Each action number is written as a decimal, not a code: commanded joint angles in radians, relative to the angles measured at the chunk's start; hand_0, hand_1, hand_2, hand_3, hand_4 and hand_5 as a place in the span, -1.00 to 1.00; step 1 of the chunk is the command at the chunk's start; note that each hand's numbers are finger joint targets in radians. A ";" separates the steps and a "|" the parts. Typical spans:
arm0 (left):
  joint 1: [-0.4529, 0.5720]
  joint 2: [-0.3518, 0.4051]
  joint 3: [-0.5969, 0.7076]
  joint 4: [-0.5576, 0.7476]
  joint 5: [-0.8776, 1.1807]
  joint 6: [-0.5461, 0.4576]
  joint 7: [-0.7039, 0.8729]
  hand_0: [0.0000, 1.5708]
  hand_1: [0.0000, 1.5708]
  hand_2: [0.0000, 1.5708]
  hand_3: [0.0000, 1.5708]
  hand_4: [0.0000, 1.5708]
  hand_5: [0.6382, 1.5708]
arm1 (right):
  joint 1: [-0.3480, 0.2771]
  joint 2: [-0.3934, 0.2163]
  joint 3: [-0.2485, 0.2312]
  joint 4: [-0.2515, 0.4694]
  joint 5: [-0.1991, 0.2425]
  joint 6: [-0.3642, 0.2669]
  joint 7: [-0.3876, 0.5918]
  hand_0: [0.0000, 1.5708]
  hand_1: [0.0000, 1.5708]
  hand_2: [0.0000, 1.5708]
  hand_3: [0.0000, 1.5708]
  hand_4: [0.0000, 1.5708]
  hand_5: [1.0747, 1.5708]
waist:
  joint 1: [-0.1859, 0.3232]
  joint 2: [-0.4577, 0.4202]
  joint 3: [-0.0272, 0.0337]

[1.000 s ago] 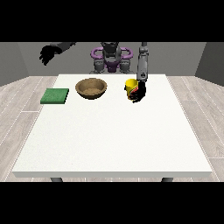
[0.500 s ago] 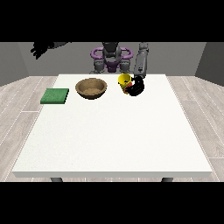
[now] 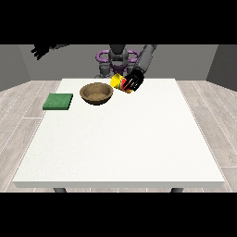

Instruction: Pick the cup and pour the ball into the bowl, then pick the bowl and place it on the pad

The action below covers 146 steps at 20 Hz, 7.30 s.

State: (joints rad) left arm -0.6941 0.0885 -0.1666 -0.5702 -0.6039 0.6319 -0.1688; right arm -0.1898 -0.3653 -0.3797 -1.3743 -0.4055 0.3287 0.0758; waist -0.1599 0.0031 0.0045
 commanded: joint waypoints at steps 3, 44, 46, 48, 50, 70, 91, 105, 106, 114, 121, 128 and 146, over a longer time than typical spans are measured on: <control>-0.106 -0.075 -0.167 0.087 -0.254 0.031 0.304 0.74 0.74 1.00 1.00 0.85 0.91 | 0.021 -0.020 -0.041 0.120 0.006 0.016 -0.041 -1.00 -1.00 -1.00 -0.91 -0.12 0.95 | 0.041 -0.054 -0.0017; -0.162 0.077 0.129 -0.435 0.133 -0.329 0.450 -1.00 -1.00 -1.00 -1.00 0.46 0.99 | -0.019 0.077 0.031 0.226 0.111 -0.115 -0.079 -1.00 -1.00 -1.00 -1.00 0.00 0.94 | 0.210 -0.146 -0.0226; -0.164 0.076 0.230 -0.474 0.278 -0.393 0.421 -1.00 -1.00 -1.00 -1.00 0.39 1.00 | 0.004 0.080 0.029 0.244 0.127 -0.129 -0.090 -1.00 -1.00 -1.00 -1.00 0.00 0.94 | 0.227 -0.123 -0.0177; -0.161 0.100 0.301 -0.500 0.403 -0.494 0.364 -1.00 -1.00 -1.00 -1.00 0.35 1.00 | -0.011 0.127 0.030 0.250 0.123 -0.168 -0.100 -1.00 -1.00 -1.00 -1.00 -0.01 0.95 | 0.261 -0.096 -0.0133; -0.139 0.129 0.357 -0.522 0.505 -0.595 0.330 -1.00 -1.00 -1.00 -1.00 0.34 0.99 | 0.033 0.176 0.036 0.271 0.143 -0.199 -0.148 -1.00 -1.00 -1.00 -1.00 -0.05 0.97 | 0.301 -0.087 -0.0091; -0.075 0.447 0.560 -0.610 0.824 -0.938 0.399 -1.00 -1.00 -1.00 -1.00 0.28 0.92 | -0.142 0.222 0.034 0.657 0.161 -0.183 -0.472 -1.00 -1.00 -1.00 -1.00 -0.30 0.95 | 0.304 0.096 -0.0034; 0.037 0.537 0.642 -0.650 0.934 -1.018 0.304 -1.00 -1.00 -1.00 -1.00 0.30 0.93 | -0.244 0.244 0.022 0.810 0.173 -0.370 -0.520 -1.00 -1.00 -1.00 -1.00 -0.22 0.99 | 0.324 0.188 -0.0039; 0.032 0.584 0.671 -0.578 0.955 -1.044 0.324 -1.00 -1.00 -1.00 -1.00 0.50 0.90 | -0.141 0.065 0.127 0.670 0.330 -0.562 -0.327 1.00 1.00 1.00 0.61 0.30 0.90 | 0.293 0.149 -0.0108; 0.039 0.581 0.668 -0.573 0.960 -1.045 0.340 -1.00 -1.00 -1.00 -1.00 0.51 0.90 | -0.128 0.076 0.148 0.667 0.348 -0.591 -0.290 1.00 1.00 1.00 0.59 0.29 0.90 | 0.296 0.112 -0.0105; 0.135 0.649 0.732 -0.445 0.911 -1.058 0.230 -1.00 -1.00 -1.00 -1.00 0.53 0.93 | -0.236 -0.133 0.194 0.543 0.346 -0.437 0.049 1.00 1.00 1.00 0.10 0.35 0.94 | 0.171 0.062 -0.0078; 0.189 0.640 0.740 -0.403 0.903 -1.061 0.144 -1.00 -1.00 -1.00 -1.00 0.54 0.94 | -0.308 -0.238 0.138 0.509 0.310 -0.359 0.130 1.00 1.00 1.00 -0.15 0.36 0.98 | 0.145 0.078 -0.0053; 0.136 0.700 0.742 -0.403 0.955 -1.091 0.174 -1.00 -1.00 -1.00 -1.00 0.54 0.96 | -0.335 -0.321 0.061 0.612 0.288 -0.295 0.080 1.00 1.00 1.00 -0.26 0.39 0.97 | 0.178 0.152 -0.0043; 0.163 0.704 0.726 -0.466 0.974 -1.097 0.100 -1.00 -1.00 -1.00 -1.00 0.52 0.98 | -0.368 -0.248 -0.069 0.803 0.194 -0.351 -0.061 1.00 1.00 1.00 0.11 -0.10 1.00 | 0.236 0.237 -0.0033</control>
State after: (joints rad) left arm -0.5304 0.7885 0.5637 -0.9970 0.3572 -0.4662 -0.0806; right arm -0.5503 -0.5853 -0.3946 -0.6326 -0.1833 -0.0067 0.0473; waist 0.0572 0.2178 0.0007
